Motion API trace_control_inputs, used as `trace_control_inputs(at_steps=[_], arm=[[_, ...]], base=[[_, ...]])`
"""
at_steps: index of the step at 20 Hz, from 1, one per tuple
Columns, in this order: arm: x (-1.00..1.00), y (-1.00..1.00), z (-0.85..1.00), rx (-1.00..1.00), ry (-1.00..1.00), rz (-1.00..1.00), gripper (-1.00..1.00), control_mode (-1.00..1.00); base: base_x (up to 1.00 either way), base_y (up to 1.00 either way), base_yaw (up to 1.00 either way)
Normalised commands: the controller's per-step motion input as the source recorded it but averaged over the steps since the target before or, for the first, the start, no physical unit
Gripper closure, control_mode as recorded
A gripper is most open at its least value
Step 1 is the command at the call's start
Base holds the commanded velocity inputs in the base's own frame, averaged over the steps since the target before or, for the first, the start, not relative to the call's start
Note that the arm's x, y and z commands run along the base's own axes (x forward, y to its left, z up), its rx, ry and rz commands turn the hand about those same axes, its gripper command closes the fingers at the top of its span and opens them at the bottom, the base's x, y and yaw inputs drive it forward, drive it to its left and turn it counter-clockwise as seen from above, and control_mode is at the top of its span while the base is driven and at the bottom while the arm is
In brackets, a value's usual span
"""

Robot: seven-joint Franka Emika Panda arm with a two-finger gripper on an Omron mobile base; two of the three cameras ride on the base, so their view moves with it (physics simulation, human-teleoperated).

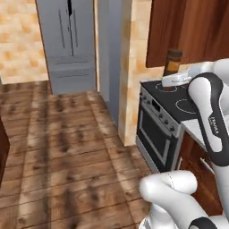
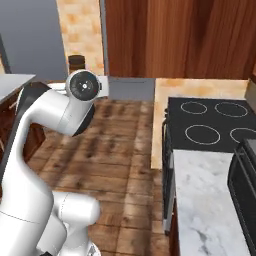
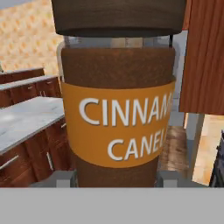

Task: Take the cinnamon bottle from the cabinet and place it on the dining table, next to the plate with the cupcake. Then take the chocolate from the dining counter and place it on the cupcake plate.

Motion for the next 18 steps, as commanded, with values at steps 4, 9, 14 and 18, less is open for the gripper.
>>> trace_control_inputs(at_steps=[4,9,14,18], arm=[[0.00,0.00,0.00,0.00,0.00,0.00,1.00,1.00],[0.00,0.00,0.00,0.00,0.00,0.00,1.00,1.00],[0.00,0.00,0.00,0.00,0.00,0.00,1.00,1.00],[0.00,0.00,0.00,0.00,0.00,0.00,1.00,1.00]], base=[[-0.01,0.00,1.00],[0.00,0.00,1.00],[0.00,0.00,1.00],[0.03,0.00,0.96]])
